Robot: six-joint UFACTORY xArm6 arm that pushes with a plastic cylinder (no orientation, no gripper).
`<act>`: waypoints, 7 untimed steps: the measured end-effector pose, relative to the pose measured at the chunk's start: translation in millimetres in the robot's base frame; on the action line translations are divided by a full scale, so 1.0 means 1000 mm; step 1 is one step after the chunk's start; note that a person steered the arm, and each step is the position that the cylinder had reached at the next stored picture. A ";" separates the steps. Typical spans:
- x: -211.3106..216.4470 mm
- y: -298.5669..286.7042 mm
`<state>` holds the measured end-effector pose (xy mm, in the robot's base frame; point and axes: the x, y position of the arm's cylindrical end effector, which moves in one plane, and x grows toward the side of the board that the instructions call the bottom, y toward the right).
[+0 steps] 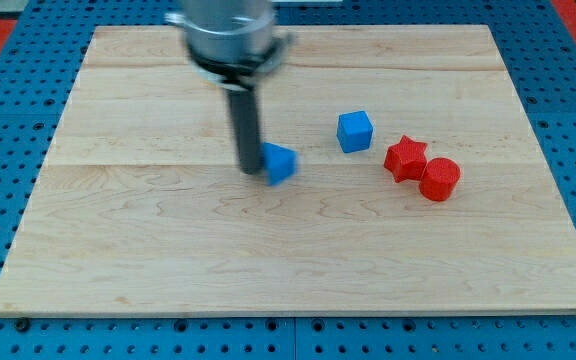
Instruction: Push yellow heart to the left of blue triangle
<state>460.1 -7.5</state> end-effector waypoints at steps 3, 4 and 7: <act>0.007 0.046; -0.041 0.007; -0.048 0.061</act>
